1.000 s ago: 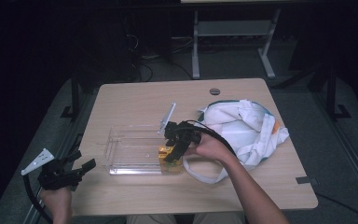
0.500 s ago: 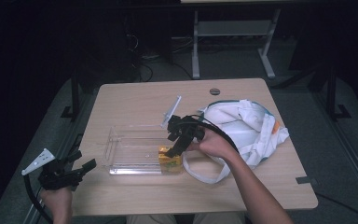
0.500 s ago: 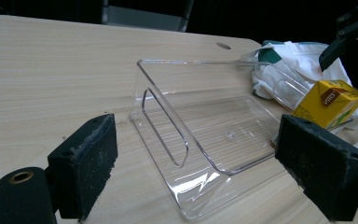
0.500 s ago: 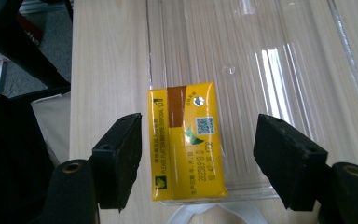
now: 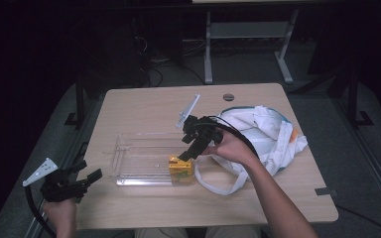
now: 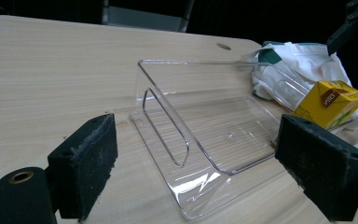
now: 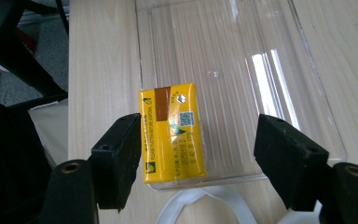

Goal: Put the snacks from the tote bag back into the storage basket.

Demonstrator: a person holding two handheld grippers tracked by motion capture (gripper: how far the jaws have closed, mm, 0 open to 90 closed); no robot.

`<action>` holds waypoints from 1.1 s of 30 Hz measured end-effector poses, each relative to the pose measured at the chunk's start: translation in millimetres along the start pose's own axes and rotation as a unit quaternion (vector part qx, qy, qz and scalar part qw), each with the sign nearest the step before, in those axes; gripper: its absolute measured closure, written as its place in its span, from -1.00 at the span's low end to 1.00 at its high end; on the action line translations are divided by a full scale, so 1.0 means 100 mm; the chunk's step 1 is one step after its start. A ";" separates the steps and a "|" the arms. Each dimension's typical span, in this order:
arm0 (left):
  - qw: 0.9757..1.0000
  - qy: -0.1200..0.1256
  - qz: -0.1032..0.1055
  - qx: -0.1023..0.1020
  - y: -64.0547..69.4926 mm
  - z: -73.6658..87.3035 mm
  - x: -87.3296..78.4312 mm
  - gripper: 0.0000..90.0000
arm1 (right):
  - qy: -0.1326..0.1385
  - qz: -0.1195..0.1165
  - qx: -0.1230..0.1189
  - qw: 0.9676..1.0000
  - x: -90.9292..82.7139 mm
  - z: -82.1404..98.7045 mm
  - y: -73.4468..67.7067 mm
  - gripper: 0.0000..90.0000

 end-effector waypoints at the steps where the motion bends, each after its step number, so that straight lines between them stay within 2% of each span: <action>1: 1.000 0.000 0.000 0.000 0.00 0.00 0.00 -0.72 | 0.003 0.001 0.003 1.000 -0.01 0.00 0.01 -0.30; 15: 1.000 0.000 0.001 -0.002 0.00 0.00 0.00 -0.72 | 0.008 0.008 0.018 1.000 -0.17 0.04 0.08 -0.31; 25: 1.000 0.001 0.001 -0.001 0.00 -0.01 0.00 -0.72 | 0.014 0.024 0.022 0.999 -0.31 0.06 0.14 -0.31; 33: 1.000 0.001 0.001 0.000 0.00 -0.01 0.00 -0.72 | 0.022 0.037 0.035 0.998 -0.41 0.16 0.21 -0.34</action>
Point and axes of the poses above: each handheld gripper's, and its own axes: x roughly forward along the jaws, z roughly out of its underside, y roughly to its right, the point moved 8 cm from there along x, roughly forward along the jaws, and after that the axes turned 3 degrees about x, right-handed, at the moved point
